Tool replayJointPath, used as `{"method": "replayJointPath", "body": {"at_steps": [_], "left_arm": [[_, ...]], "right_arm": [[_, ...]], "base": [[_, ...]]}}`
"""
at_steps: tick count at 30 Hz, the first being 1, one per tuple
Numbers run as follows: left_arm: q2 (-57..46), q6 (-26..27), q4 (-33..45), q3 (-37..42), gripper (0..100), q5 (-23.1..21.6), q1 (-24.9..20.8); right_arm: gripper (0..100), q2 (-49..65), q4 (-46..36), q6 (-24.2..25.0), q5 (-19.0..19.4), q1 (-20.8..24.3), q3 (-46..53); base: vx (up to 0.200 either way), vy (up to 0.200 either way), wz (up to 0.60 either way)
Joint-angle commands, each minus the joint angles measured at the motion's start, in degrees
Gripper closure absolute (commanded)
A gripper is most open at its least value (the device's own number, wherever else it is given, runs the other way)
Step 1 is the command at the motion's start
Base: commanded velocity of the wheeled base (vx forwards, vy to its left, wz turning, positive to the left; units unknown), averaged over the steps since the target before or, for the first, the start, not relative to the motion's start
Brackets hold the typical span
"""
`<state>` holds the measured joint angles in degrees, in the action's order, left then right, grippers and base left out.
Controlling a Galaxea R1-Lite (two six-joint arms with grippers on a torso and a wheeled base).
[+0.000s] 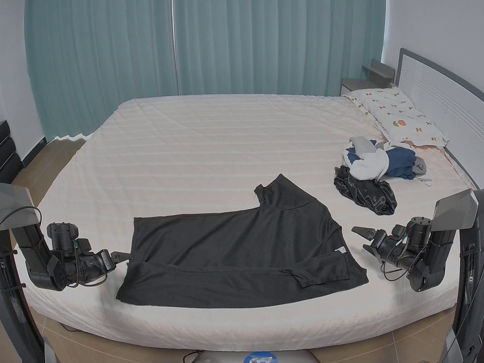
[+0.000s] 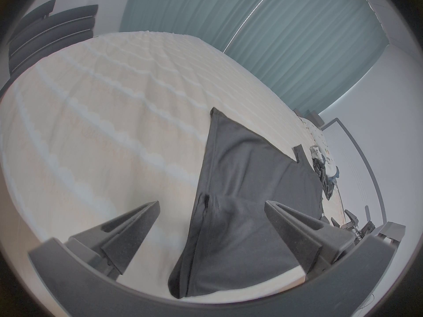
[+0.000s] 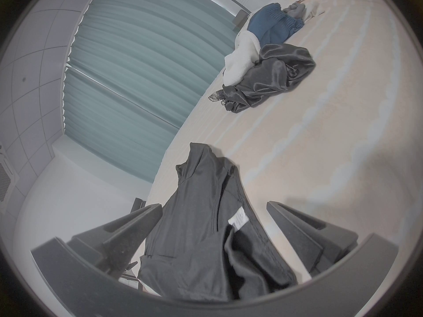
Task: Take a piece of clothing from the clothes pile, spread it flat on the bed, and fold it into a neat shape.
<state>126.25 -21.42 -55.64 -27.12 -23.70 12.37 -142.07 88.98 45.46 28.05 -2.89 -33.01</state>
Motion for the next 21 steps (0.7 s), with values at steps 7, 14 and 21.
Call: {"method": "replayJointPath", "body": {"at_steps": [7, 14, 21], "left_arm": [[0.7, -2.5, 0.0, -2.3, 0, 0.2, 0.5], [0.3, -7.7, 0.1, -4.8, 0, 0.2, 0.3], [0.6, -13.4, 1.1, -12.3, 0, 2.7, -1.9]], "right_arm": [[0, -0.3, 0.8, 0.1, 0.3, -0.1, -0.2], [0, -1.0, 0.8, 0.1, 0.3, 0.2, -0.4], [0, -1.2, 0.8, 0.0, 0.0, 0.4, -0.5]], "base": [[0.000, 0.000, 0.00], [0.000, 0.000, 0.00], [0.000, 0.000, 0.00]]}}
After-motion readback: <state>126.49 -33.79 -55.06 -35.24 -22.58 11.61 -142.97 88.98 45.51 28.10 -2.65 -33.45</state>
